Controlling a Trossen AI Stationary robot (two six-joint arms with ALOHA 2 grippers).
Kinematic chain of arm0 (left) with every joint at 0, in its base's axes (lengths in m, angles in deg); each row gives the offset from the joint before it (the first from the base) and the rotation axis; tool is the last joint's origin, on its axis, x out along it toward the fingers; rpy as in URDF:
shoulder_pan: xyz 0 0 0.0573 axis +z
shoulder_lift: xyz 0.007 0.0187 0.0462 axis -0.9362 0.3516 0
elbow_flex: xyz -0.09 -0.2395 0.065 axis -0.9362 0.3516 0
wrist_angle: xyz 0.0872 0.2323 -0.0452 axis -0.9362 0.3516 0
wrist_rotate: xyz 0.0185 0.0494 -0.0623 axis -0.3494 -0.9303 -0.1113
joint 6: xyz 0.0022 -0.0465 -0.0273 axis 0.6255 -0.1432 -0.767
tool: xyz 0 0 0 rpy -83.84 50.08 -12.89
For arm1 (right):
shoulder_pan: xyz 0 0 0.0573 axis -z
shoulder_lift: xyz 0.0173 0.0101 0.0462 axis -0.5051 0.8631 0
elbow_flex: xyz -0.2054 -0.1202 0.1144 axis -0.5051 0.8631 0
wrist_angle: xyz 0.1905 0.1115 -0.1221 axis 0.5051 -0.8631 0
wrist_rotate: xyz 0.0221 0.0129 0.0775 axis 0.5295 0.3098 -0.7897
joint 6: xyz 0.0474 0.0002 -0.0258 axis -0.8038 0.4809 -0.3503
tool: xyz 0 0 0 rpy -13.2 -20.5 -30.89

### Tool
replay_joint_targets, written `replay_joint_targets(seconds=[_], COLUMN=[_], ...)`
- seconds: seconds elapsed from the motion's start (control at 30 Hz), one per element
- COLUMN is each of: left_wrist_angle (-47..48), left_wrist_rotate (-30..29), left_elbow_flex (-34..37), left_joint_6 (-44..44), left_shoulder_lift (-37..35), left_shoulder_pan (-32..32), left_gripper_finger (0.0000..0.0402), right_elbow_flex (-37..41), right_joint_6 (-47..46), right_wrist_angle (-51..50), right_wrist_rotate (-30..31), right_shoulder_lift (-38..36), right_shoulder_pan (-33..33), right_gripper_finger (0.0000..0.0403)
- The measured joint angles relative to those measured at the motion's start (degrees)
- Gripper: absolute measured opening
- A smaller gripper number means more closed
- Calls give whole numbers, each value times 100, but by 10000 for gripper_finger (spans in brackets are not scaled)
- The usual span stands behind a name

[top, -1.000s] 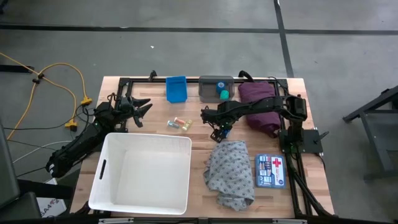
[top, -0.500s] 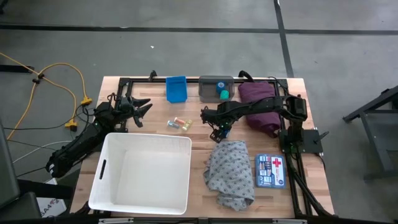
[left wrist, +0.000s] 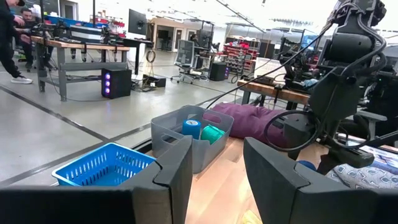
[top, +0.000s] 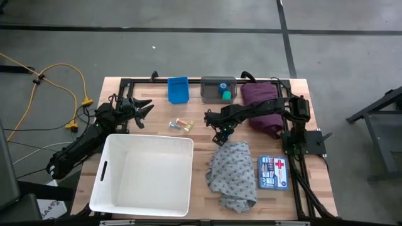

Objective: Pick & place medical supplies in basket/bin
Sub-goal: Put the blue bandage into the black bin

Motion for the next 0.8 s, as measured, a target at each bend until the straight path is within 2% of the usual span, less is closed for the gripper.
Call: replay_joint_targets(seconds=[0.47, 0.8], left_wrist_angle=[2, 1], left_wrist_rotate=[0, -1], left_elbow_flex=[0, 0], left_joint_6=[0, 0], left_shoulder_lift=[2, 0], left_shoulder_pan=[2, 1], left_gripper_finger=[136, 136], right_elbow_flex=[0, 0], right_joint_6=[40, 42], right_wrist_angle=[59, 55], right_wrist_rotate=[135, 137], right_shoulder_lift=[0, 0], right_shoulder_pan=[15, 13], right_gripper_finger=[265, 208])
